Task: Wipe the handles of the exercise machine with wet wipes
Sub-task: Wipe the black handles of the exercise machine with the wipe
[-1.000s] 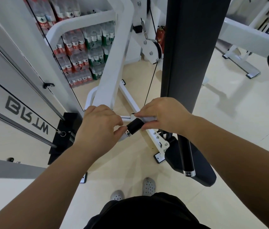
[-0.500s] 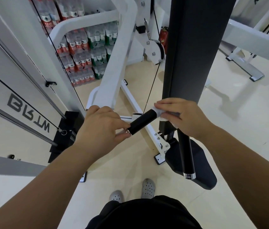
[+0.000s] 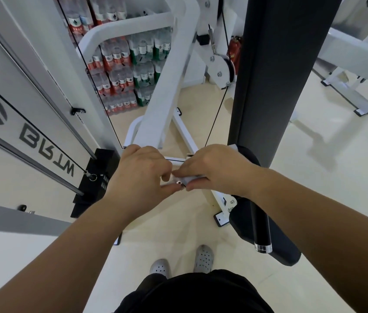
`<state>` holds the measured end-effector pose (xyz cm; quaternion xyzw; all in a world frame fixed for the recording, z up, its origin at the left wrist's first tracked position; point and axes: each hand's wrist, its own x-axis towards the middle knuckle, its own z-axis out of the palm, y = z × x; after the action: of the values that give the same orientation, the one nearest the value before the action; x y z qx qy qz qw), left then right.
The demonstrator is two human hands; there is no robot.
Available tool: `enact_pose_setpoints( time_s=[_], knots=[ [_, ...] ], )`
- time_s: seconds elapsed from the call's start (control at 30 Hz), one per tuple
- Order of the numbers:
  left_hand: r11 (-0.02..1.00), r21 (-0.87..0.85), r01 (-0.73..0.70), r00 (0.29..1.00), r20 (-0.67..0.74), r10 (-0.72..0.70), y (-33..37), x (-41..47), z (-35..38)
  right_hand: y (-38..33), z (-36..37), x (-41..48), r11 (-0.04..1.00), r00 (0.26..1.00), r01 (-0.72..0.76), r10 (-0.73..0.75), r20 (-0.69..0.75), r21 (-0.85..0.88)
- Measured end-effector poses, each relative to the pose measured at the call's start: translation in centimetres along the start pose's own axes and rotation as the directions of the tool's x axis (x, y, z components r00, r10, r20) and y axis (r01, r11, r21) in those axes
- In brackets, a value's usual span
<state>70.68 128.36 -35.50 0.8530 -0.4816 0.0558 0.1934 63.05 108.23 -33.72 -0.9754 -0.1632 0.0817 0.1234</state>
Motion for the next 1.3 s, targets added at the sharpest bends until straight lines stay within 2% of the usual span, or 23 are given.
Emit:
enact_pose_setpoints(
  time_s=[0.07, 0.13, 0.23, 0.3, 0.4, 0.47, 0.53, 0.6, 0.7, 0.77, 0.87, 0.97, 1.07, 1.17, 1.23, 1.3],
  knots=[
    [1.0, -0.005, 0.013, 1.0, 0.008, -0.013, -0.1, 0.0, -0.1, 1.2, -0.5, -1.4, 0.999, 0.998, -0.041, 0.043, -0.054, 0.035],
    [1.0, -0.013, 0.025, 1.0, 0.018, -0.025, -0.1, 0.0, 0.0, 2.6, -1.1, -3.2, 0.984, 0.981, -0.145, 0.157, -0.116, 0.103],
    [0.999, -0.01, 0.031, 0.999, 0.028, -0.031, 0.0, -0.1, 0.0, 4.1, -1.3, -6.3, 0.896, 0.899, -0.323, 0.391, -0.199, 0.304],
    [0.999, -0.003, 0.032, 0.999, 0.019, -0.032, -0.1, -0.2, 0.1, 4.0, -0.4, -7.4, 0.867, 0.848, -0.361, 0.458, -0.267, 0.343],
    [1.0, 0.016, 0.019, 1.0, 0.011, -0.019, -0.2, -0.2, 0.2, 3.5, 0.6, -7.4, 0.878, 0.83, -0.344, 0.45, -0.33, 0.333],
    [1.0, 0.017, 0.013, 1.0, 0.014, -0.014, -0.1, -0.1, 0.2, 3.4, 0.0, -6.8, 0.896, 0.847, -0.342, 0.424, -0.319, 0.283],
    [1.0, 0.018, 0.013, 1.0, 0.026, -0.013, -0.1, 0.0, 0.1, 3.3, -1.1, -5.8, 0.932, 0.901, -0.322, 0.356, -0.25, 0.168],
    [1.0, 0.021, 0.01, 0.999, 0.031, -0.011, 0.0, 0.0, 0.1, 2.7, -1.9, -3.9, 0.962, 0.955, -0.268, 0.273, -0.115, 0.056],
    [1.0, 0.019, 0.003, 1.0, 0.022, -0.004, 0.0, 0.1, 0.2, 0.6, -1.4, -0.5, 0.99, 0.988, -0.142, 0.142, 0.054, -0.013],
    [1.0, 0.014, -0.002, 1.0, 0.016, 0.001, -0.1, 0.1, 0.1, -0.5, -0.2, 0.8, 0.996, 0.996, -0.083, 0.084, 0.034, -0.019],
    [1.0, 0.014, -0.004, 1.0, 0.011, 0.003, 0.0, 0.0, 0.1, -0.2, 0.7, 0.2, 0.998, 0.995, -0.037, 0.033, -0.089, -0.047],
    [1.0, 0.023, 0.004, 1.0, 0.025, -0.005, 0.2, 0.0, 0.0, 1.3, 0.9, -1.5, 0.996, 0.981, -0.069, 0.058, -0.185, -0.052],
    [0.999, 0.042, 0.022, 0.999, 0.041, -0.023, 0.4, 0.1, -0.1, 3.0, 0.4, -3.8, 0.977, 0.947, -0.191, 0.208, -0.245, 0.089],
    [0.997, 0.063, 0.053, 0.996, 0.064, -0.057, 0.8, 0.2, -0.4, 4.4, 0.5, -6.0, 0.856, 0.887, -0.27, 0.399, -0.232, 0.441],
    [0.993, 0.09, 0.08, 0.991, 0.097, -0.088, 1.2, 0.2, -0.6, 4.2, 1.3, -7.0, 0.773, 0.847, -0.273, 0.476, -0.238, 0.572],
    [0.988, 0.115, 0.105, 0.986, 0.114, -0.118, 1.7, 0.3, -0.6, 3.5, 2.3, -7.7, 0.754, 0.81, -0.242, 0.504, -0.301, 0.61]
  ],
)
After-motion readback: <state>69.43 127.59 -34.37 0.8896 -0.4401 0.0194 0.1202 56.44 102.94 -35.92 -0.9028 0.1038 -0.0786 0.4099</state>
